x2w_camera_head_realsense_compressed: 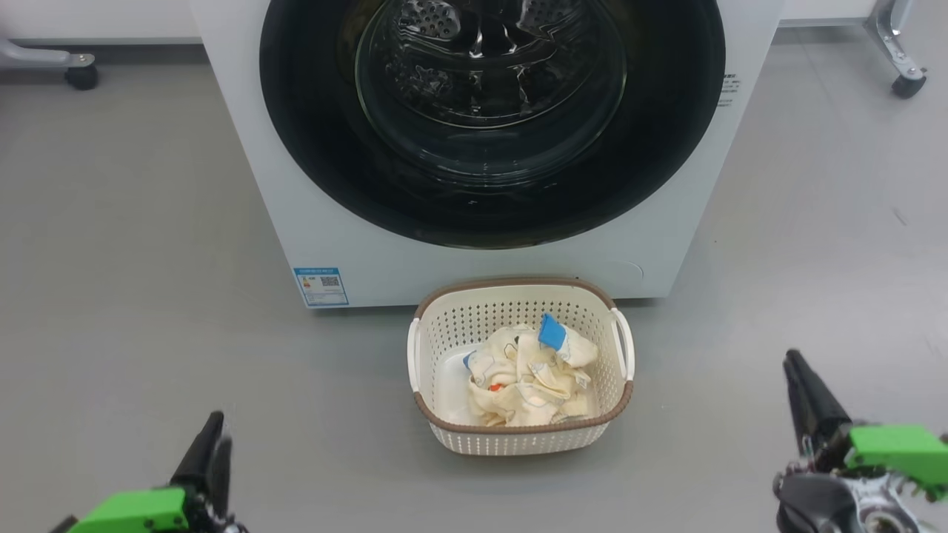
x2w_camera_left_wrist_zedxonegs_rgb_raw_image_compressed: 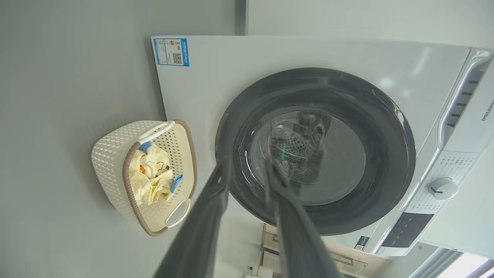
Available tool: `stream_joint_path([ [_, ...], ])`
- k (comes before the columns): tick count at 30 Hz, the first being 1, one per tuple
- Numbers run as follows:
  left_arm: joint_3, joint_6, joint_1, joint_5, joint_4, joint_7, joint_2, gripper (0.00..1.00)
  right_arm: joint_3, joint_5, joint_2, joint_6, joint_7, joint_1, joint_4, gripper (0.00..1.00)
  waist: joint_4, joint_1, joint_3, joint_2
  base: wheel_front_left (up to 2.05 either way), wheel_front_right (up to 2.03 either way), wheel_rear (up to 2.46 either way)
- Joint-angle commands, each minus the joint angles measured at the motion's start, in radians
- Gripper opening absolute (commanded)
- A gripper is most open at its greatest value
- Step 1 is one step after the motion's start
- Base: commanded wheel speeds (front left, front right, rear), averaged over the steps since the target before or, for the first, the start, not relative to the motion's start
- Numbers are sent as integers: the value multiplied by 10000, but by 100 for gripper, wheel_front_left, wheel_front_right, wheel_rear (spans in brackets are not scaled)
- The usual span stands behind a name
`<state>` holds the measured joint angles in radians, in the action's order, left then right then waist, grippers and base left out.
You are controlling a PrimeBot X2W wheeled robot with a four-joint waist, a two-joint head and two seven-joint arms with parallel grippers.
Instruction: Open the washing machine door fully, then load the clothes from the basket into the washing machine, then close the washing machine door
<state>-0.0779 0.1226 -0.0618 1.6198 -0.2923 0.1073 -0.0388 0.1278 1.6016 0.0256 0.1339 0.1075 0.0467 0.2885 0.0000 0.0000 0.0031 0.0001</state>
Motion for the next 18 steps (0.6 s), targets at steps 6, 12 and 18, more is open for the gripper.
stream_joint_path([
  [6, 77, 3, 32, -40, -64, -60, 26, 100, -10, -33, -11, -3, -51, -62, 79, 100, -3, 0, -1, -1, 0, 0, 0],
  [12, 168, 7, -35, -81, 50, -164, 19, 100, 6, -103, 11, -4, -158, -28, -36, 100, -3, 0, -5, -1, 0, 0, 0],
  [18, 254, 11, -105, -127, 162, -263, 5, 100, -3, -235, 44, -6, -255, 15, -76, 100, 1, 0, -6, -1, 0, 0, 0],
])
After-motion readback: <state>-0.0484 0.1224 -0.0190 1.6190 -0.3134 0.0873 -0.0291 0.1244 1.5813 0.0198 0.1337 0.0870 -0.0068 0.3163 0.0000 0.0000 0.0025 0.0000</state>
